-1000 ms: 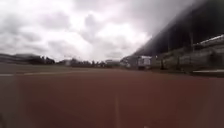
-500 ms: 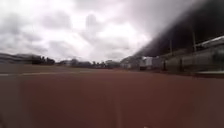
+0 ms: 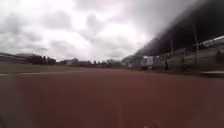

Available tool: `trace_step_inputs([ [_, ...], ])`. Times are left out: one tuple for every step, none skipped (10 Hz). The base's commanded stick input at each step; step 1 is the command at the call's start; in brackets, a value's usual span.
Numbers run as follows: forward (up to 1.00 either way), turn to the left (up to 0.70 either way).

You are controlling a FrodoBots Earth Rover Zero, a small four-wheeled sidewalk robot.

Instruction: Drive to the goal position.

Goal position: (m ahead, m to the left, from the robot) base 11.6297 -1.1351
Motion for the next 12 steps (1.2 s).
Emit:
trace_step_inputs([
  [0.70,0.00],
  [0.70,0.00],
  [0.70,0.00],
  [0.70,0.00],
  [0.70,0.00],
  [0.70,0.00],
  [0.70,0.00],
  [0.70,0.00],
  [0.70,0.00],
  [0.70,0.00],
  [0.70,0.00],
  [0.70,0.00],
])
